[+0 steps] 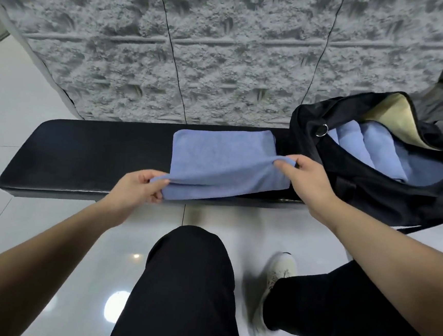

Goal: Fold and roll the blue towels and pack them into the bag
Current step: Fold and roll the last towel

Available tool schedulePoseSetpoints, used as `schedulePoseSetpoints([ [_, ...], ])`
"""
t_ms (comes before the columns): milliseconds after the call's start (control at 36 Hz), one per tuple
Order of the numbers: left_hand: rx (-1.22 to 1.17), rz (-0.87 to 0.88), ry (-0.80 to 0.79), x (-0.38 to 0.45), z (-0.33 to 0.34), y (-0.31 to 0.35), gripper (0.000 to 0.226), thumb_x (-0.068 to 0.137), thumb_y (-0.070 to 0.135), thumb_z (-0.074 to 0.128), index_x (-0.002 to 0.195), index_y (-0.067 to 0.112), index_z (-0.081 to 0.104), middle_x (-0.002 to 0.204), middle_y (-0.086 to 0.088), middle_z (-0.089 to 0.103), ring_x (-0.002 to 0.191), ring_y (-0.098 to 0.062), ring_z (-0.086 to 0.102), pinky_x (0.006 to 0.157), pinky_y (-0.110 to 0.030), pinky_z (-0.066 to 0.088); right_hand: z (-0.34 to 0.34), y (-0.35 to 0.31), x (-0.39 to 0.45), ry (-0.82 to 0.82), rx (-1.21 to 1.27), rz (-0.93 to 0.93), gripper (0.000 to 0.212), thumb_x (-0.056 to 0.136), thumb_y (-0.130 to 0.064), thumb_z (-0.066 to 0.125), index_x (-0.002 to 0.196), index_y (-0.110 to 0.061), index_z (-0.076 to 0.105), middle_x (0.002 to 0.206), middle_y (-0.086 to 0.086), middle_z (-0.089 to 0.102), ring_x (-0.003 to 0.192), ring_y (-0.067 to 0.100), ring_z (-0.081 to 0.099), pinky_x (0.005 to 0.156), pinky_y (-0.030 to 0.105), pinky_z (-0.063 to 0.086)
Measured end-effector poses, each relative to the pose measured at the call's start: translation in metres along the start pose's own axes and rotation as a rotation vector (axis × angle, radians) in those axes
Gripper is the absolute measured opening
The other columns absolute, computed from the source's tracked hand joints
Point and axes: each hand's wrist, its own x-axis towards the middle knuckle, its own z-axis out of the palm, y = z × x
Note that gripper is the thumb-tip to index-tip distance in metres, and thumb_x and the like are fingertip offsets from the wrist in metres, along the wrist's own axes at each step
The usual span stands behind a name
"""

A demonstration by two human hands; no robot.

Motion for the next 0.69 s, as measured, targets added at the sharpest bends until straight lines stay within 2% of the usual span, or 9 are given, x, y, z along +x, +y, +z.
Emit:
schedulePoseSetpoints([
  [111,0.077,0.035,0.134,0.037,-0.004,0.009,0.015,0.094,0.031,0.063,0.083,0.031,0.073,0.090,0.003,0.068,0.084,-0.018,0.061,0.085,-0.038,0.053,0.018,-0.009,0.030,0.053,0.066,0.071,0.038,0.088,-0.038,0.061,0.101,-0.002,0.061,0.096,0.016,0.067,0.082,0.025,0.059,0.081,0.038,0.050],
  [222,0.027,0.030,0.212,0.077,-0.007,0.014,0.017,0.085,0.044,0.066,0.084,0.027,0.068,0.102,-0.009,0.069,0.093,-0.021,0.063,0.096,-0.050,0.050,0.032,-0.011,0.067,0.089,0.029,0.079,0.030,0.096,-0.038,0.052,0.088,-0.011,0.063,0.083,0.002,0.060,0.077,0.014,0.053,0.070,0.031,0.042],
  [278,0.012,0.031,0.256,0.098,-0.005,0.016,0.015,0.088,0.038,0.066,0.087,0.023,0.066,0.100,-0.009,0.069,0.091,-0.020,0.061,0.091,-0.048,0.052,0.038,-0.010,0.086,0.109,0.002,0.061,0.038,0.097,-0.038,0.051,0.093,-0.002,0.059,0.080,0.006,0.053,0.074,0.016,0.048,0.066,0.032,0.037],
  [333,-0.018,0.037,0.289,0.115,0.001,0.021,0.013,0.090,0.033,0.066,0.086,0.021,0.064,0.089,-0.005,0.066,0.083,-0.019,0.060,0.077,-0.041,0.052,0.043,-0.010,0.102,0.135,-0.024,0.058,0.041,0.098,-0.035,0.050,0.093,0.005,0.054,0.078,0.009,0.048,0.072,0.017,0.045,0.064,0.032,0.034],
  [389,-0.017,0.031,0.314,0.133,0.008,0.027,0.016,0.091,0.031,0.066,0.085,0.016,0.063,0.078,0.001,0.059,0.073,-0.016,0.053,0.062,-0.032,0.044,0.046,-0.007,0.118,0.157,-0.061,0.070,0.035,0.099,-0.030,0.049,0.076,-0.003,0.048,0.070,0.009,0.043,0.064,0.016,0.040,0.058,0.029,0.031],
  [444,-0.002,0.018,0.341,0.150,0.013,0.029,0.021,0.091,0.030,0.066,0.090,0.009,0.064,0.078,-0.001,0.057,0.070,-0.015,0.049,0.057,-0.027,0.039,0.048,-0.003,0.133,0.171,-0.140,0.066,0.039,0.101,-0.026,0.047,0.065,-0.016,0.036,0.061,0.002,0.036,0.055,0.014,0.032,0.047,0.025,0.027],
  [500,0.019,0.009,0.360,0.163,0.018,0.030,0.021,0.089,0.028,0.067,0.087,0.008,0.061,0.077,-0.003,0.055,0.069,-0.014,0.047,0.057,-0.026,0.039,0.050,0.003,0.146,0.161,-0.199,0.064,0.041,0.101,-0.023,0.047,0.064,-0.018,0.031,0.060,0.001,0.033,0.056,0.015,0.030,0.043,0.023,0.023],
  [583,0.029,-0.004,0.387,0.179,0.021,0.026,0.019,0.085,0.029,0.070,0.083,0.015,0.057,0.078,-0.005,0.051,0.071,-0.016,0.044,0.063,-0.031,0.037,0.053,0.011,0.160,0.157,-0.226,0.084,0.034,0.100,-0.021,0.048,0.067,-0.014,0.038,0.064,0.006,0.034,0.060,0.016,0.032,0.047,0.026,0.022],
  [694,0.132,-0.029,0.401,0.193,0.026,0.019,0.029,0.086,0.027,0.069,0.076,0.014,0.045,0.068,-0.006,0.035,0.062,-0.016,0.031,0.053,-0.029,0.027,0.055,0.019,0.174,0.169,-0.255,0.096,0.030,0.096,-0.022,0.054,0.085,0.005,0.058,0.073,0.010,0.045,0.066,0.017,0.039,0.056,0.027,0.030],
])
